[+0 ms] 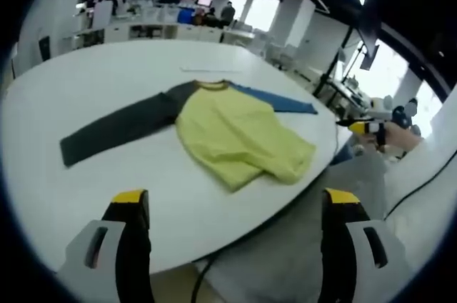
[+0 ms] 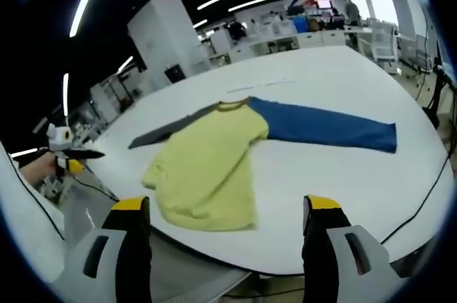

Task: Fold the garment on the visible template until the final outline fits inside the template.

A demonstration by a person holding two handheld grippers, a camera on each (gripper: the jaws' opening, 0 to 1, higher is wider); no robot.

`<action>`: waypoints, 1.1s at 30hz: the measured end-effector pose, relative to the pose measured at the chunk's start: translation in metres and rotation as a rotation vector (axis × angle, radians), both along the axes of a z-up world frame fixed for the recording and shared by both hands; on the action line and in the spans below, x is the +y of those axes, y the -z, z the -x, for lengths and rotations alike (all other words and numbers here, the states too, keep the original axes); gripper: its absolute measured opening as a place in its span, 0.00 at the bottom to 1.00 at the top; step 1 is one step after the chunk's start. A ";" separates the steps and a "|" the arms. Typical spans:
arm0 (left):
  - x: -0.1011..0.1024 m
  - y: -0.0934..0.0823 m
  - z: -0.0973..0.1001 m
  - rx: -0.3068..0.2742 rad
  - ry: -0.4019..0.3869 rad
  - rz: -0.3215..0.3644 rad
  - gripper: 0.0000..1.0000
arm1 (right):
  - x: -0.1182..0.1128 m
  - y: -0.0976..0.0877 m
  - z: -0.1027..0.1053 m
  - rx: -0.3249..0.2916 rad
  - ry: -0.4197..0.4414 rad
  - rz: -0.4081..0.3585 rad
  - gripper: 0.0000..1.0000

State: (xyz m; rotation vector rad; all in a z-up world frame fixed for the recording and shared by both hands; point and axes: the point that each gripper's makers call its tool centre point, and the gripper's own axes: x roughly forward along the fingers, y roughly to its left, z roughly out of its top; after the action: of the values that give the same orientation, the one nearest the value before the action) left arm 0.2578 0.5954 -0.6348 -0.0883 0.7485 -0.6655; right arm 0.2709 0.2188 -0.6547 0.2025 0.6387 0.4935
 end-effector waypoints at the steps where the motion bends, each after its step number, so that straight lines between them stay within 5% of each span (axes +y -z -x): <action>1: -0.002 0.002 0.000 0.005 0.002 0.001 0.96 | 0.000 0.001 0.000 0.003 -0.002 0.001 0.87; 15: -0.028 0.024 -0.002 0.069 0.070 0.010 0.85 | 0.000 0.024 -0.004 0.048 -0.004 0.003 0.81; 33: -0.042 0.065 -0.012 0.160 0.116 0.015 0.74 | 0.016 0.054 -0.005 0.100 -0.065 0.045 0.57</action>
State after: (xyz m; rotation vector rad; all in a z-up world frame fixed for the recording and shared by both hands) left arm 0.2703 0.5535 -0.6997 -0.1135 0.9072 -0.7808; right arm 0.2764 0.2350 -0.7090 0.1650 0.7553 0.5335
